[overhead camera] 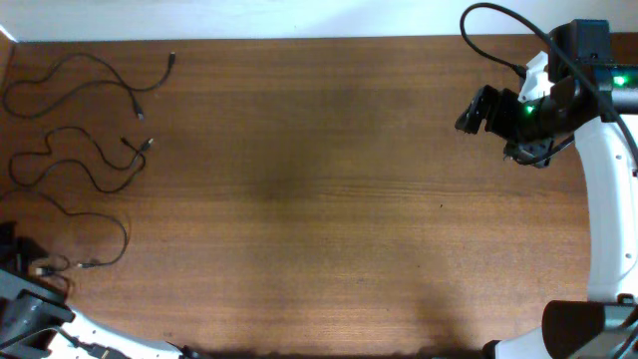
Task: Untangle cables
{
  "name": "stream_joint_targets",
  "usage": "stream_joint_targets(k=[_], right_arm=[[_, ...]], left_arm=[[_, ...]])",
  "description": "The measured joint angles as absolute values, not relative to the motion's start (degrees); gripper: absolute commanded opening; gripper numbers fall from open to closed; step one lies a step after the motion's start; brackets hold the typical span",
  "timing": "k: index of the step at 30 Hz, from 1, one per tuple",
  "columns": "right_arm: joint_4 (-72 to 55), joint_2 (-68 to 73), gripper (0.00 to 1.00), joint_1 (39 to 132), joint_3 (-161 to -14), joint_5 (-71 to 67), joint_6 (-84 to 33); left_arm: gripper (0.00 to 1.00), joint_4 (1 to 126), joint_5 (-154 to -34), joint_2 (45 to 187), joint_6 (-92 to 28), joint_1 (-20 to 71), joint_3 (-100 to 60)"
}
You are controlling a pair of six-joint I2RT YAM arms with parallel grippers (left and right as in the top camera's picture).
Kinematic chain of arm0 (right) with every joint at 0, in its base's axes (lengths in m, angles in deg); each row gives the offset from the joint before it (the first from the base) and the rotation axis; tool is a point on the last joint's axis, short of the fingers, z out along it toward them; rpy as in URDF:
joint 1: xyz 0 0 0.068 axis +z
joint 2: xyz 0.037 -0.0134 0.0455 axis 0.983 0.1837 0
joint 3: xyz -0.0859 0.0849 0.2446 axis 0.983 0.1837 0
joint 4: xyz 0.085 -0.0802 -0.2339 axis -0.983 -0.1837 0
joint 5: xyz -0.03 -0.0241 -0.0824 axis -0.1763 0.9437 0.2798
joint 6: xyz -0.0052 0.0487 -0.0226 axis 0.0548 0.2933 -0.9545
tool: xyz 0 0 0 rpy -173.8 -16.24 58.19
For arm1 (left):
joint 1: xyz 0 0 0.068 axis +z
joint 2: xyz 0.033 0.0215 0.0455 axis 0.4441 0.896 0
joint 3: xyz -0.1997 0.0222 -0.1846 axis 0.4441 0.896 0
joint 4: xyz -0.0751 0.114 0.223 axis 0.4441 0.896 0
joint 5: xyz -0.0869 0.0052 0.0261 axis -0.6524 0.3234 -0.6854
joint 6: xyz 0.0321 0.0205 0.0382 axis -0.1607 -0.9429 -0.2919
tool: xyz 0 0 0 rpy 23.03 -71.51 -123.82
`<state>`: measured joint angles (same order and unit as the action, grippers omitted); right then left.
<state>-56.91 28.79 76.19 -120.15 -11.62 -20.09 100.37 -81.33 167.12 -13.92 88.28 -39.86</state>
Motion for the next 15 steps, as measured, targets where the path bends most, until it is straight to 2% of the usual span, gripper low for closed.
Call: stream_joint_targets(k=[12, 14, 15], right_arm=[[-56.9, 28.8, 0.96, 76.2, -120.1, -11.6, -20.1], [-56.9, 28.8, 0.96, 76.2, -120.1, -11.6, -20.1], [-56.9, 28.8, 0.96, 76.2, -120.1, -11.6, -20.1]], left_arm=[[0.02, 93.4, -102.0, 167.1, -13.9, 88.3, -39.9], [0.11, 91.9, -105.4, 167.1, -13.9, 88.3, -39.9], [0.28, 91.6, -106.2, 167.1, -14.1, 88.3, -39.9]])
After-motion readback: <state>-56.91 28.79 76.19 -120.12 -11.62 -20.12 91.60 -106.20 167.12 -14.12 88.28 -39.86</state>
